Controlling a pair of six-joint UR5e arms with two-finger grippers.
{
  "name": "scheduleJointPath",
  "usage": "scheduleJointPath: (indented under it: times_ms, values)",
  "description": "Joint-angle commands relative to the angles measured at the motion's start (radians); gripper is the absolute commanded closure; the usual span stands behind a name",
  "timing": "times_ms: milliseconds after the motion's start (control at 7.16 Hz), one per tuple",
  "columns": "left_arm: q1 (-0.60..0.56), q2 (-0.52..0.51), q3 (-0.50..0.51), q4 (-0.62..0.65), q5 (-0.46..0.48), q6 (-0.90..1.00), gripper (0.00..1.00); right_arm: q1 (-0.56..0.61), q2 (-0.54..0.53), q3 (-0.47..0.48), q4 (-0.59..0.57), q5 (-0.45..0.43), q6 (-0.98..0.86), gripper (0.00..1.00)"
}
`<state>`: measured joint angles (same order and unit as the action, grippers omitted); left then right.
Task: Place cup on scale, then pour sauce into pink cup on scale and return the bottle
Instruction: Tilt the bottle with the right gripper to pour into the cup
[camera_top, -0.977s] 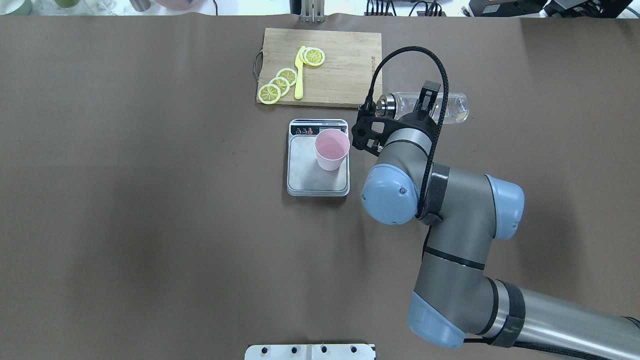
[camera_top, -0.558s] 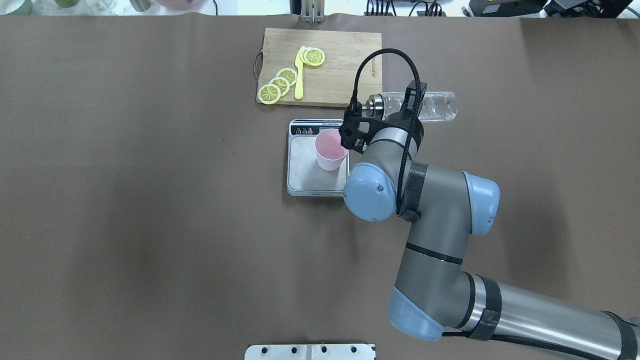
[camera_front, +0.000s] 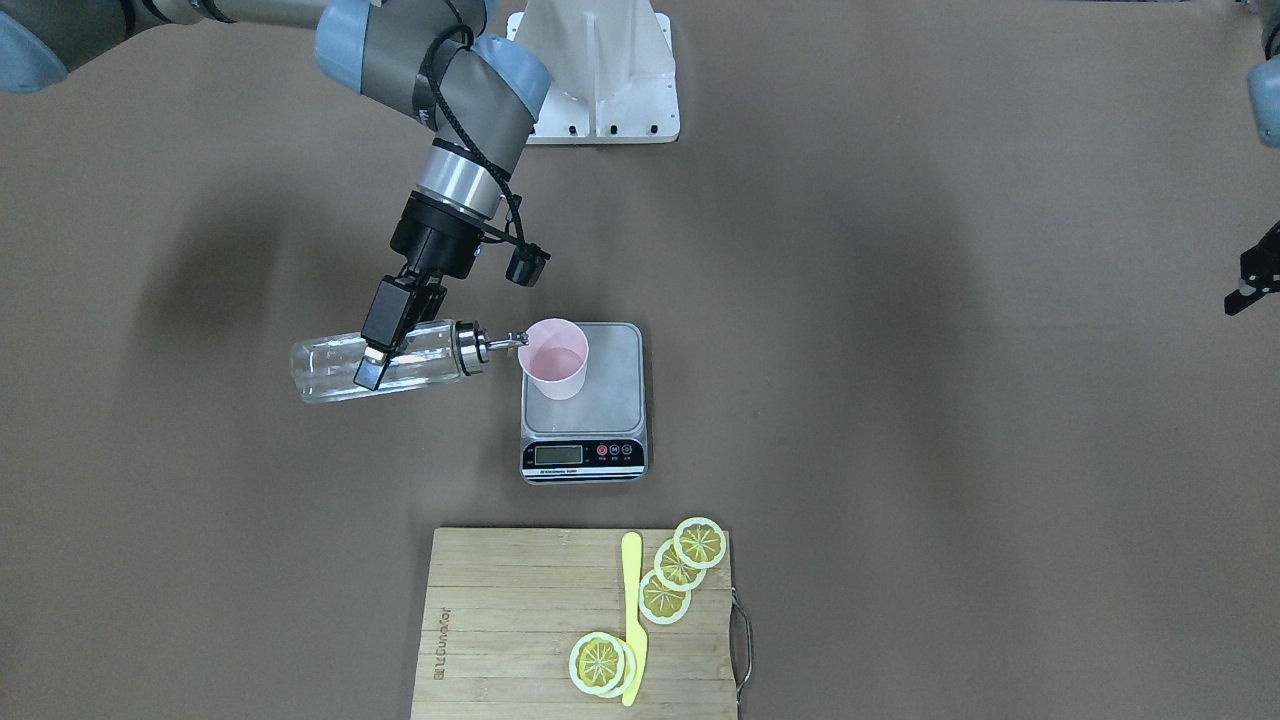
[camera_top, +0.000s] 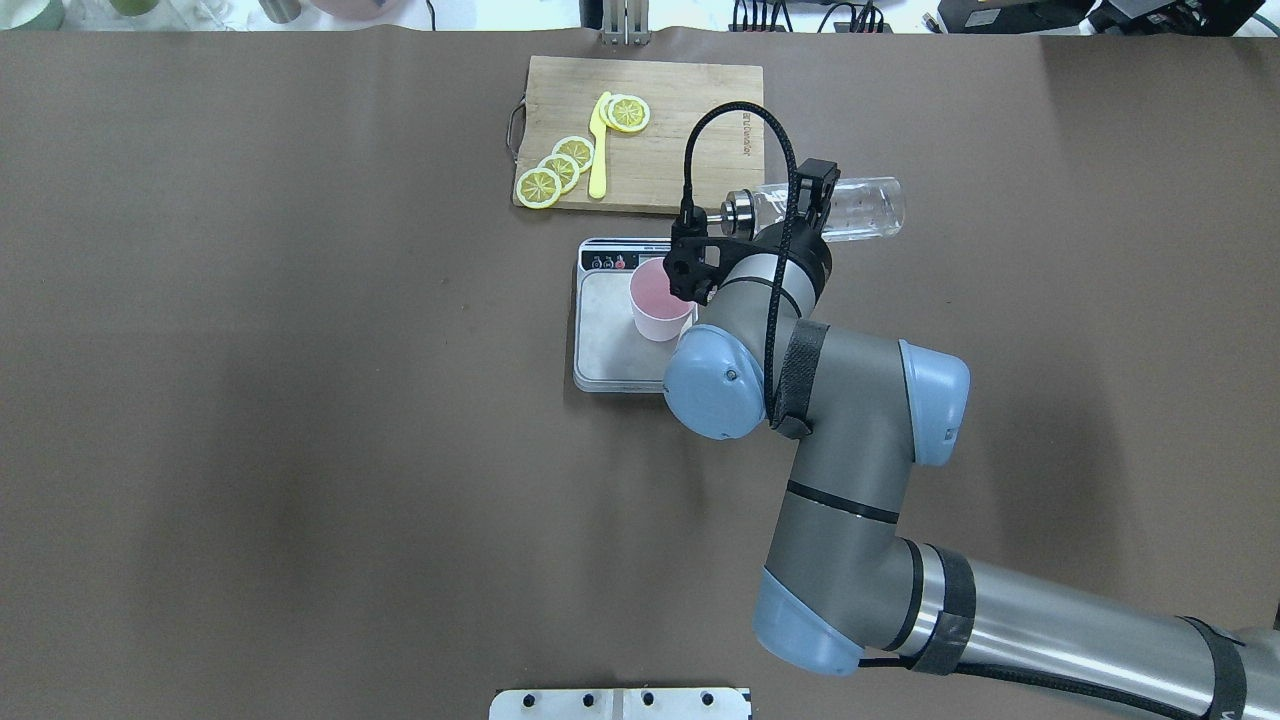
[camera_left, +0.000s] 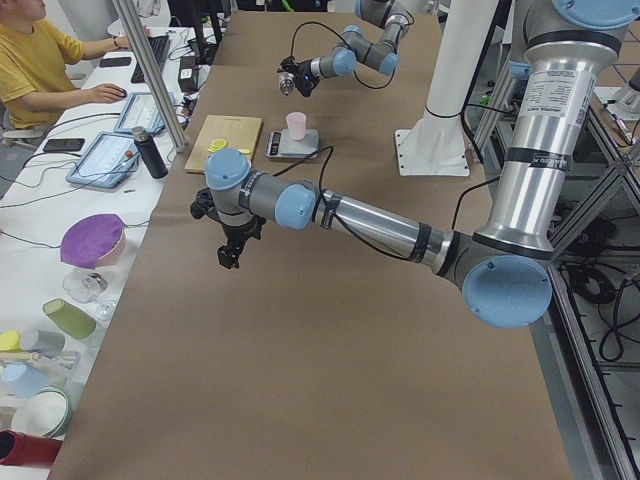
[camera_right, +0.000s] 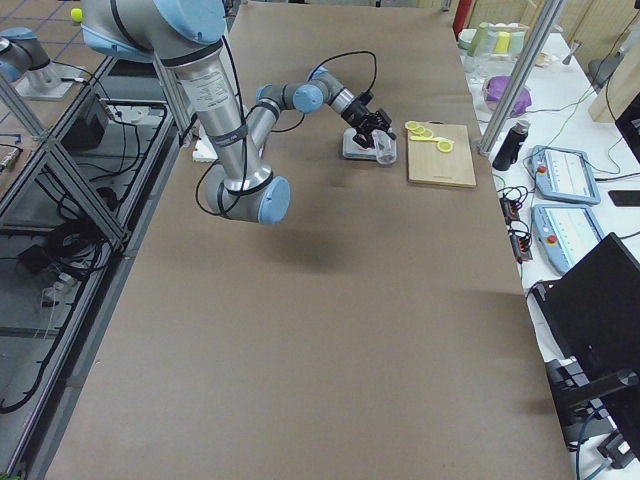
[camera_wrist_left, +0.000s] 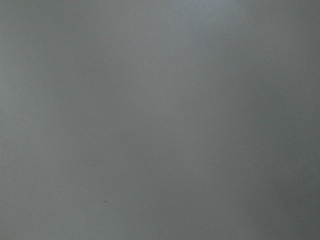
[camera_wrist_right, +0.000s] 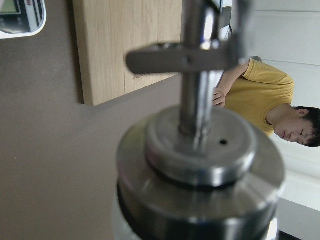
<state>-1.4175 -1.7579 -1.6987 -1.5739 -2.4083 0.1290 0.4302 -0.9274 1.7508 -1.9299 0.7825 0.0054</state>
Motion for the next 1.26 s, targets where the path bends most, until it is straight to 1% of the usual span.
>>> scheduleJointPath:
  times_ms: [0, 419, 1117]
  values:
    - [-0.003, 0.0, 0.001, 0.0, 0.0, 0.001, 0.01, 0.001, 0.001, -0.002, -0.006, -0.014, -0.047, 0.75]
    - [-0.003, 0.0, 0.001, 0.0, 0.0, 0.0, 0.01, 0.001, 0.025, -0.002, -0.066, -0.034, -0.062, 0.75]
    - [-0.003, 0.0, 0.001, 0.0, -0.002, 0.001, 0.01, 0.002, 0.024, 0.01, -0.081, -0.052, -0.084, 0.75]
